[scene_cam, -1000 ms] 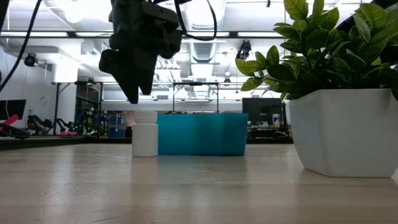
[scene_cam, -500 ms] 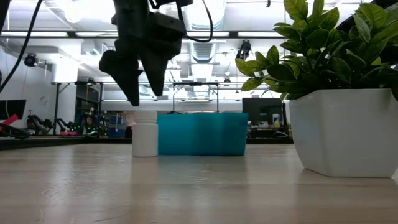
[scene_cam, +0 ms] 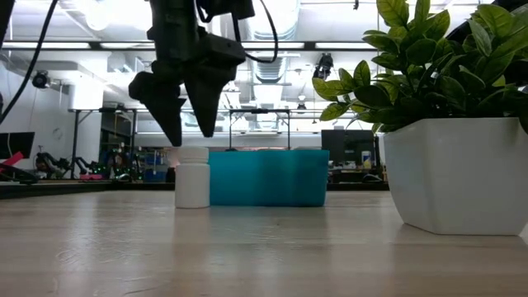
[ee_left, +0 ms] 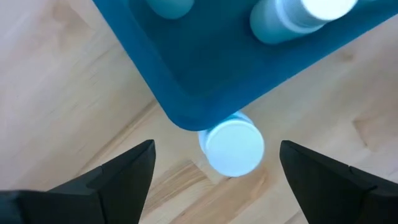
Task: Pick and place pill bottles into a basket
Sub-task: Put the white pill bottle in the blue bin
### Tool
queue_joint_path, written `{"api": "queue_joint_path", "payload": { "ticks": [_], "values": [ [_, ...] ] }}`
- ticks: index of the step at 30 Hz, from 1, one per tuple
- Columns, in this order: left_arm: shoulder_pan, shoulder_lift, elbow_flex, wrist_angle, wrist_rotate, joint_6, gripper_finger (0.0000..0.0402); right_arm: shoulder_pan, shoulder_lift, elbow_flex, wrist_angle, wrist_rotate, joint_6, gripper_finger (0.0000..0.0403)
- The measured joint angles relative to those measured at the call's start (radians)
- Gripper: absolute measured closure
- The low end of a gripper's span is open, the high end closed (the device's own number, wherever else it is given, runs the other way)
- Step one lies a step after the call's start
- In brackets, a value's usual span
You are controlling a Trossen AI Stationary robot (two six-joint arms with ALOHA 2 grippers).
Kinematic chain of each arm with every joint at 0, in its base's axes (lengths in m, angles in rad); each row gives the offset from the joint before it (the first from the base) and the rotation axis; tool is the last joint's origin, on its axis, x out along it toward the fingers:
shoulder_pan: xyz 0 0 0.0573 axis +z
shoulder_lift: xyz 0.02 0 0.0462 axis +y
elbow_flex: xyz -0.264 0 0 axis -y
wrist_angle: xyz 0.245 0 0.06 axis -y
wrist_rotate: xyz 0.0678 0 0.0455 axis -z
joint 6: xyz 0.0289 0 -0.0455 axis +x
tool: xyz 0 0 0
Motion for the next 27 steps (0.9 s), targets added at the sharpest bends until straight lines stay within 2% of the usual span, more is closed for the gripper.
{"api": "queue_joint_path", "payload": {
  "ticks": [5, 11, 27],
  "values": [
    [0.0, 0.0, -0.009, -0.001, -0.002, -0.047, 0.0075, 0.0, 0.0, 0.0, -0.001, 0.0, 0.008, 0.0394],
    [0.0, 0.0, -0.008, 0.049, -0.002, -0.048, 0.0075, 0.0, 0.0, 0.0, -0.002, 0.0, 0.008, 0.0394],
    [0.0, 0.047, -0.005, 0.056, 0.002, -0.022, 0.0075, 0.0, 0.006, 0.0, -0.006, 0.0, 0.008, 0.0394]
  ]
}}
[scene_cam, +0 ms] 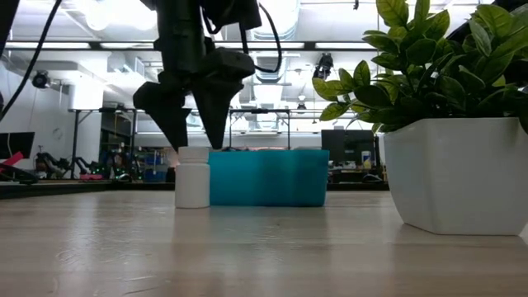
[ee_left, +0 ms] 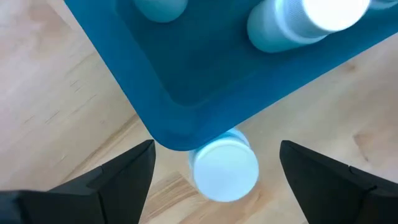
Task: Pick and place pill bottles into a basket
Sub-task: Put the white pill bottle in the blue bin
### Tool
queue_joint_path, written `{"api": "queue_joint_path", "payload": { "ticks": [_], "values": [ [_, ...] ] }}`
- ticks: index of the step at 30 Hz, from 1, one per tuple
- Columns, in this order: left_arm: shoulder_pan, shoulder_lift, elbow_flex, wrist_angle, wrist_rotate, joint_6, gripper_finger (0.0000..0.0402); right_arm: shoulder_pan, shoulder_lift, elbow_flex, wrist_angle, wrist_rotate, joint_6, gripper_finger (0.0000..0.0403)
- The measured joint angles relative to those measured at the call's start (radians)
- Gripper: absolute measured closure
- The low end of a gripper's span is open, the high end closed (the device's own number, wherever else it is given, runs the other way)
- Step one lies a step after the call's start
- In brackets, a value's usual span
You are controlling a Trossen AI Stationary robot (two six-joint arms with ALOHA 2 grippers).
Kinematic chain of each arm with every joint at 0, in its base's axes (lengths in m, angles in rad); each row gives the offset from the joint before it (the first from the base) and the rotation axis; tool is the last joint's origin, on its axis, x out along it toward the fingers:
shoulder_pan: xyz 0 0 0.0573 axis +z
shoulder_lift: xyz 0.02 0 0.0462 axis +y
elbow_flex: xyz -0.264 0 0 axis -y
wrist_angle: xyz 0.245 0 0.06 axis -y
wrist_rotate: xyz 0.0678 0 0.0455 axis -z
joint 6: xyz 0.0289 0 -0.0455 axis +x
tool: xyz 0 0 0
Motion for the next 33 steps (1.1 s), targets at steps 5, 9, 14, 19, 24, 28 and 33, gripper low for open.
{"api": "queue_joint_path", "payload": {
  "ticks": [5, 9, 14, 19, 24, 28, 33],
  "values": [
    [0.0, 0.004, -0.004, -0.001, 0.0, -0.023, 0.0075, 0.0, 0.0, 0.0, 0.0, 0.0, 0.0, 0.0394],
    [0.0, 0.008, -0.004, -0.003, -0.001, -0.049, 0.0075, 0.0, 0.0, 0.0, 0.001, 0.0, 0.0, 0.0394],
    [0.0, 0.021, -0.004, -0.006, -0.001, -0.053, 0.0075, 0.0, 0.0, 0.0, 0.0, 0.0, -0.004, 0.0394],
    [0.0, 0.06, -0.004, -0.01, 0.03, -0.052, 0.0075, -0.001, 0.001, 0.0, 0.0, 0.0, -0.003, 0.0394],
    [0.0, 0.081, -0.003, -0.01, 0.055, -0.026, 0.0075, -0.001, 0.0, 0.0, 0.0, 0.0, -0.001, 0.0394],
    [0.0, 0.077, -0.003, -0.01, 0.055, -0.026, 0.0075, -0.001, 0.0, 0.0, 0.0, 0.0, -0.001, 0.0394],
    [0.0, 0.073, 0.0, -0.01, 0.054, -0.021, 0.0076, -0.001, 0.0, 0.0, 0.0, 0.0, -0.001, 0.0394]
  ]
}}
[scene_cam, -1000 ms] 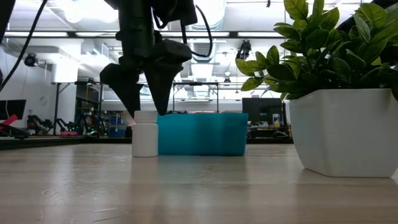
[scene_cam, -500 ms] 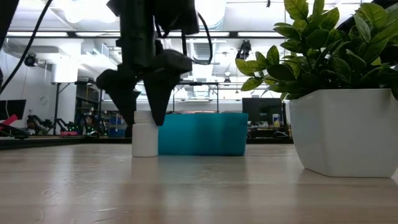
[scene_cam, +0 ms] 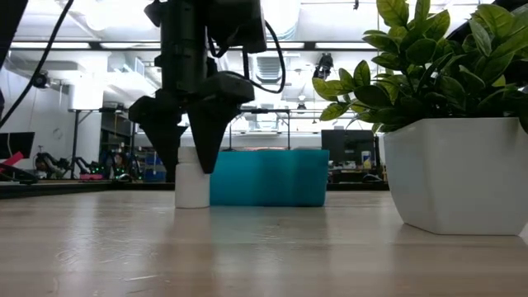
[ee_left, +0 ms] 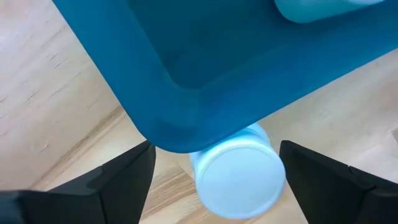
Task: Pick and place pill bottles into a basket
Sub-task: Put the white pill bottle in the blue bin
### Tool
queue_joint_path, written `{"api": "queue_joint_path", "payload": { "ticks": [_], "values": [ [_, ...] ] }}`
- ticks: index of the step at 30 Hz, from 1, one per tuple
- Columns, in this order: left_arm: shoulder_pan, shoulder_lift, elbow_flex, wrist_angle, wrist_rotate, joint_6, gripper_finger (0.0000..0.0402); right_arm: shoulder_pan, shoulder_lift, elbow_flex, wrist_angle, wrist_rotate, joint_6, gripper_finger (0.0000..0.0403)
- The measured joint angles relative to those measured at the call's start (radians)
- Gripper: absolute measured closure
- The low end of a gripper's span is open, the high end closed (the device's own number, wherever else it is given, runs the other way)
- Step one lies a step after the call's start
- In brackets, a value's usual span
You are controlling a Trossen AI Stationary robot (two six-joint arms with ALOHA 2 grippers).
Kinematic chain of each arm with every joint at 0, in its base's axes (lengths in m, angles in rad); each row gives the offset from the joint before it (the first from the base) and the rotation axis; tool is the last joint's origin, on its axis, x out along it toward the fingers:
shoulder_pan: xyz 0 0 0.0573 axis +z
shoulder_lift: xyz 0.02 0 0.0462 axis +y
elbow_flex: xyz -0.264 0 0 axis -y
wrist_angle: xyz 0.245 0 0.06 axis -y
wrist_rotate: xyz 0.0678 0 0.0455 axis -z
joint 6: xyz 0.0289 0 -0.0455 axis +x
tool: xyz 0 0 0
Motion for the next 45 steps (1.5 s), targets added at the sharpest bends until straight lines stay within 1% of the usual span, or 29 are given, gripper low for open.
{"api": "queue_joint_path", "payload": {
  "ticks": [4, 15, 18, 23, 24, 29, 35, 41, 45],
  "values": [
    [0.0, 0.0, 0.002, -0.002, 0.006, 0.003, 0.0092, 0.0, 0.0, 0.0, 0.0, 0.0, 0.0, 0.0394],
    [0.008, -0.001, 0.014, -0.003, 0.039, 0.027, 0.0162, 0.0, 0.001, 0.0, 0.0, 0.0, 0.0, 0.0394],
    [0.009, -0.001, 0.014, -0.004, 0.044, 0.032, 0.0189, 0.001, 0.001, 0.0, 0.0, -0.001, -0.002, 0.0394],
    [0.011, -0.001, 0.015, -0.006, 0.047, 0.038, 0.0247, 0.001, 0.001, 0.0, 0.0, -0.006, -0.002, 0.0394],
    [0.011, -0.002, 0.016, -0.007, 0.048, 0.049, 0.0252, 0.001, 0.001, 0.0, 0.0, -0.006, -0.002, 0.0394],
    [0.011, -0.002, 0.016, -0.013, 0.05, 0.05, 0.0252, 0.001, 0.001, 0.0, -0.016, -0.006, -0.001, 0.0394],
    [0.008, -0.007, 0.017, -0.07, 0.059, 0.048, 0.0252, 0.001, 0.001, -0.002, -0.024, -0.006, 0.0, 0.0394],
    [0.002, -0.051, 0.023, -0.114, 0.08, 0.047, 0.026, 0.001, 0.001, -0.002, -0.024, -0.008, 0.001, 0.0394],
    [-0.007, -0.111, 0.025, -0.118, 0.085, 0.048, 0.026, 0.001, 0.0, -0.002, -0.023, -0.009, 0.002, 0.0394]
  ]
}}
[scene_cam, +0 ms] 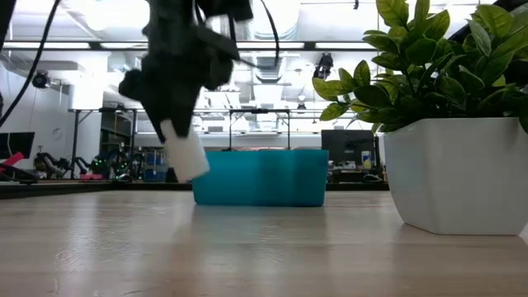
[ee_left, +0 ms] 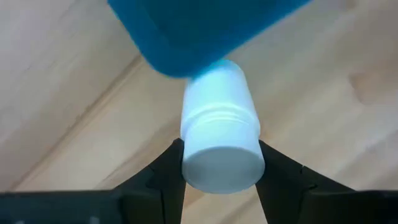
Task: Pick and place pill bottles into a basket
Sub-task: Put the white pill bottle in the blue bin
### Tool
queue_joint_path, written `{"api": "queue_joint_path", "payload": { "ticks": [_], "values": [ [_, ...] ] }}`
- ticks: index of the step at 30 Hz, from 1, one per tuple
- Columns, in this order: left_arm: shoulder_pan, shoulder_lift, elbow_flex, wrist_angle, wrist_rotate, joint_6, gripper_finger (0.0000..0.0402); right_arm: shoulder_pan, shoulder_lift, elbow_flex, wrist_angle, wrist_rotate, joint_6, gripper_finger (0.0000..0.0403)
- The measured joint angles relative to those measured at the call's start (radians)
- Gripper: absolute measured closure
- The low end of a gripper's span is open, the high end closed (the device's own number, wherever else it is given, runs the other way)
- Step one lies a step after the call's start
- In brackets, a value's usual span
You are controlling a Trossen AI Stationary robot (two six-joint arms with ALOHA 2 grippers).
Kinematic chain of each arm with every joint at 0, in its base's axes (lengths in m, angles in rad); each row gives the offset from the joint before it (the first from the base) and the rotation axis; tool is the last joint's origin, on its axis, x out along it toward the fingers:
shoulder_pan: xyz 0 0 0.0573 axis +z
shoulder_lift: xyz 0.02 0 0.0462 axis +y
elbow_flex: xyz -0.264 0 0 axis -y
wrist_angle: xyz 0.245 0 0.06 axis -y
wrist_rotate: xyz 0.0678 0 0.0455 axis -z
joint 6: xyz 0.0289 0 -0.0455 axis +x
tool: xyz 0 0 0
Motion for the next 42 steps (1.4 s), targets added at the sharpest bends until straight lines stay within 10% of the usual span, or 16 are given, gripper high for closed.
{"api": "queue_joint_path", "payload": {
  "ticks": [26, 42],
  "values": [
    [0.119, -0.139, 0.008, -0.079, -0.012, 0.352, 0.026, 0.0, -0.003, 0.0, 0.011, 0.002, 0.006, 0.0394],
    [0.139, -0.032, 0.274, -0.174, -0.035, 0.831, 0.026, 0.0, 0.0, 0.0, 0.008, 0.002, 0.025, 0.0394]
  ]
}}
